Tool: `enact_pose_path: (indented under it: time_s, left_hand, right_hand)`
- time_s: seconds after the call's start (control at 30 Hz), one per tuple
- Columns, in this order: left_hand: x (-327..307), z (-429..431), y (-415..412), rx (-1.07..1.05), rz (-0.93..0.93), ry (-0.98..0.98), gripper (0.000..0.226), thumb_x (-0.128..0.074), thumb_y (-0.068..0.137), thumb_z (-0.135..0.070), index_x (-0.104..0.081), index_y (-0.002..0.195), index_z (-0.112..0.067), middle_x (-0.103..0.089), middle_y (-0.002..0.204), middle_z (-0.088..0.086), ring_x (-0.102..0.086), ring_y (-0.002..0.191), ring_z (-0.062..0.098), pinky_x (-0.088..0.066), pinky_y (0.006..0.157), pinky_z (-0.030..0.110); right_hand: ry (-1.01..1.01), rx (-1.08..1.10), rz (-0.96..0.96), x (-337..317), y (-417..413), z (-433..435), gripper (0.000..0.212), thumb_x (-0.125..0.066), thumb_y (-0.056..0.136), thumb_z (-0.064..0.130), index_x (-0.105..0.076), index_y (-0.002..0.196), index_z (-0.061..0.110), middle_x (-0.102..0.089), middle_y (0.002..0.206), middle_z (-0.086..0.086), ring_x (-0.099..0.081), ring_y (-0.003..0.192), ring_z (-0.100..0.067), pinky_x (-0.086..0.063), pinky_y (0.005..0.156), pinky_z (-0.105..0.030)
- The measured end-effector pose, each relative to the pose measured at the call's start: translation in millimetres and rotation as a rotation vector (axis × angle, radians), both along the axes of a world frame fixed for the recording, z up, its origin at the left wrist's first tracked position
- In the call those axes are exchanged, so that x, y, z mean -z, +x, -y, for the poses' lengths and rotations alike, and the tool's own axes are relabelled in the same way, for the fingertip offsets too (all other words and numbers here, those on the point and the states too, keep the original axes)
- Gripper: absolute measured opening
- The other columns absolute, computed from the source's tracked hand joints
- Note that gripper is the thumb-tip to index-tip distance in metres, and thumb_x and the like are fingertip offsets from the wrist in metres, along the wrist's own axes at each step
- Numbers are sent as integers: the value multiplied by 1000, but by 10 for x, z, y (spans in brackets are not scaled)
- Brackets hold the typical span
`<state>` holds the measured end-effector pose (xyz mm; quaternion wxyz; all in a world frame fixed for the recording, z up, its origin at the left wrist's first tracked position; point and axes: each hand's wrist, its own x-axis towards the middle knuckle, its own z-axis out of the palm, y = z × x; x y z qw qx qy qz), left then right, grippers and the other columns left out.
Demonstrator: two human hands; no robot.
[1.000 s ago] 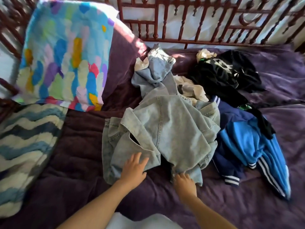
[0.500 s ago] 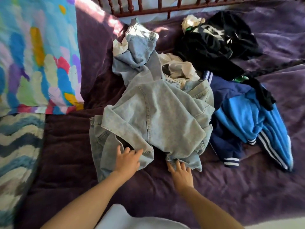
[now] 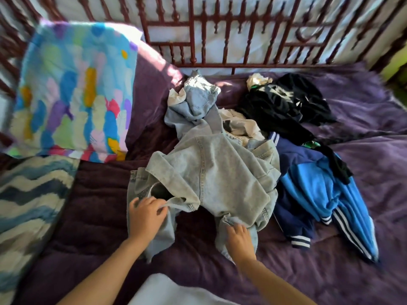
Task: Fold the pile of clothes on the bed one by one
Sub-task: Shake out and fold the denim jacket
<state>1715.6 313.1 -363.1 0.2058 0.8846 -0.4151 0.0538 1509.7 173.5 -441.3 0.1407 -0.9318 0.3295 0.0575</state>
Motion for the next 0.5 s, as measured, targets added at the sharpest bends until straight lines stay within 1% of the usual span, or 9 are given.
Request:
enact_pose_path:
  time_s: [0.03,0.07,0.1,0.13,0.17,0.23,0.33,0.37,0.5]
  left_hand:
    - [-82,3,40,-34,-21,-35,18,-85,56,-1,-72,65,-10,-66,62,2,-68,64,23,-47,76,53]
    - [-178,4,86,-64,-41,-79,19,-85,57,2,-72,67,-9,-68,65,4,-68,65,25,-46,77,52]
    - [-296,3,139,-87,-53,-128,18,-83,59,4,-73,69,-8,-69,67,6,-68,66,26,-46,77,51]
    - [-422,-3,198,-95,-52,-189,17,-81,61,5,-73,70,-5,-69,69,8,-68,65,28,-47,75,51]
    - [-556,-7,262,-87,-38,-258,15,-80,63,7,-73,72,-3,-70,69,11,-67,64,30,-49,72,49]
    - [-851,-11,392,-96,-40,-418,10,-75,69,9,-72,76,1,-70,72,16,-65,63,29,-49,66,38]
    - [-1321,-29,603,-237,-213,-680,8,-65,82,2,-70,88,4,-68,84,16,-57,71,13,-38,66,11]
    - [-1467,-42,682,-267,-253,-760,9,-63,84,-1,-69,90,3,-67,84,13,-55,70,6,-35,63,7]
    - [-2073,-149,952,-317,-275,-1050,9,-62,87,-12,-68,93,-9,-61,85,1,-53,77,10,-37,65,12]
  right_hand:
    - [-34,-8,34,-149,50,57,53,-92,26,18,-75,75,13,-65,71,-3,-65,65,-18,-49,59,-15]
    - [-6,7,70,-348,120,127,40,-88,45,14,-74,83,12,-65,79,-5,-65,76,-20,-47,67,-17]
    - [6,60,164,-527,200,219,28,-77,68,10,-71,95,9,-63,91,-8,-61,91,-24,-42,79,-20]
    - [17,119,238,-699,274,332,23,-64,81,8,-68,103,7,-61,100,-10,-55,101,-26,-36,85,-23]
    - [32,170,334,-907,338,449,22,-59,85,7,-67,105,5,-59,102,-11,-52,103,-26,-33,84,-25]
    - [19,246,553,-1450,461,661,18,-62,83,4,-67,100,2,-58,95,-9,-52,96,-25,-31,75,-23]
    - [-33,315,831,-2300,638,848,17,-63,81,0,-67,97,1,-59,93,-8,-52,85,-18,-34,74,-20]
    - [-49,324,903,-2568,701,880,16,-62,82,1,-67,98,1,-59,92,-6,-52,83,-15,-36,74,-20]
    - [-104,296,1158,-3517,955,848,17,-60,87,5,-65,102,3,-56,87,-1,-52,81,-14,-37,68,-17]
